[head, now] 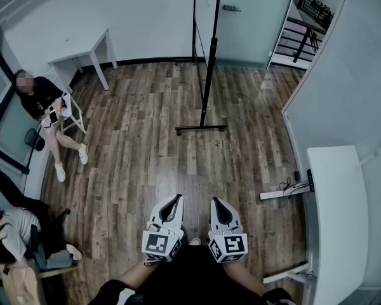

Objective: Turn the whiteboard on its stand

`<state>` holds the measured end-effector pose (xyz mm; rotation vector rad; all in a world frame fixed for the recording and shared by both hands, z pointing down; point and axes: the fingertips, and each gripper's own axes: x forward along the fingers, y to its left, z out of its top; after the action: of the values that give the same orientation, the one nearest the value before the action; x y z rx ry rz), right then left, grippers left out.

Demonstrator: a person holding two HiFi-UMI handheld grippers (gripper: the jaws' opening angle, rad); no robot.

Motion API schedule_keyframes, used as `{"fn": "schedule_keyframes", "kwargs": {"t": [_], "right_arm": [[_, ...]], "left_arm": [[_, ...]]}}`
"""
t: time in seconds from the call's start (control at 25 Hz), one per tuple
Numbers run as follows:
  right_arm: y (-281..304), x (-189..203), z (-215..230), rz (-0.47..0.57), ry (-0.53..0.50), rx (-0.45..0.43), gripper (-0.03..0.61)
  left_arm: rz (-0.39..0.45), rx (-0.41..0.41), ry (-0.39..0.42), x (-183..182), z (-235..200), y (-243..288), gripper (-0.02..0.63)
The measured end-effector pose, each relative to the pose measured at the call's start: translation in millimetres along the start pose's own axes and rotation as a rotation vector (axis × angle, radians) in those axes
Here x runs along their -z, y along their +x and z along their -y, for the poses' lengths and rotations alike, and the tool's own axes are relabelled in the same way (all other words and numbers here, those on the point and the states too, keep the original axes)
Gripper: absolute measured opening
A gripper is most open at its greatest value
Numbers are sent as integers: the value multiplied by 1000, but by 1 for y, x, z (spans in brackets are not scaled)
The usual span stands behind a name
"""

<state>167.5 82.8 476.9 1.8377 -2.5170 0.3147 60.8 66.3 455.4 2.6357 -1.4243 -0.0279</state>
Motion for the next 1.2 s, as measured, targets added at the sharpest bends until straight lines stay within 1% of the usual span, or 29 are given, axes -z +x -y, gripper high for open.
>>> {"fn": "schedule_keyframes", "kwargs": {"t": [0.56, 0.72, 0.96, 1.2], "right_arm": [[17, 3, -4, -16, 2, -5, 14], [31, -1, -1, -7, 11, 11, 14], [69, -12, 4, 0, 21, 14, 14], [126, -19, 6, -2, 5, 33, 14]], "left_arm": [[-13, -14, -15, 5, -17, 8, 17], [-13, -17, -21, 3, -27, 19, 17], [-16, -11, -30, -5, -56, 51, 17], [-2, 15, -30, -18, -100, 92, 17]]}}
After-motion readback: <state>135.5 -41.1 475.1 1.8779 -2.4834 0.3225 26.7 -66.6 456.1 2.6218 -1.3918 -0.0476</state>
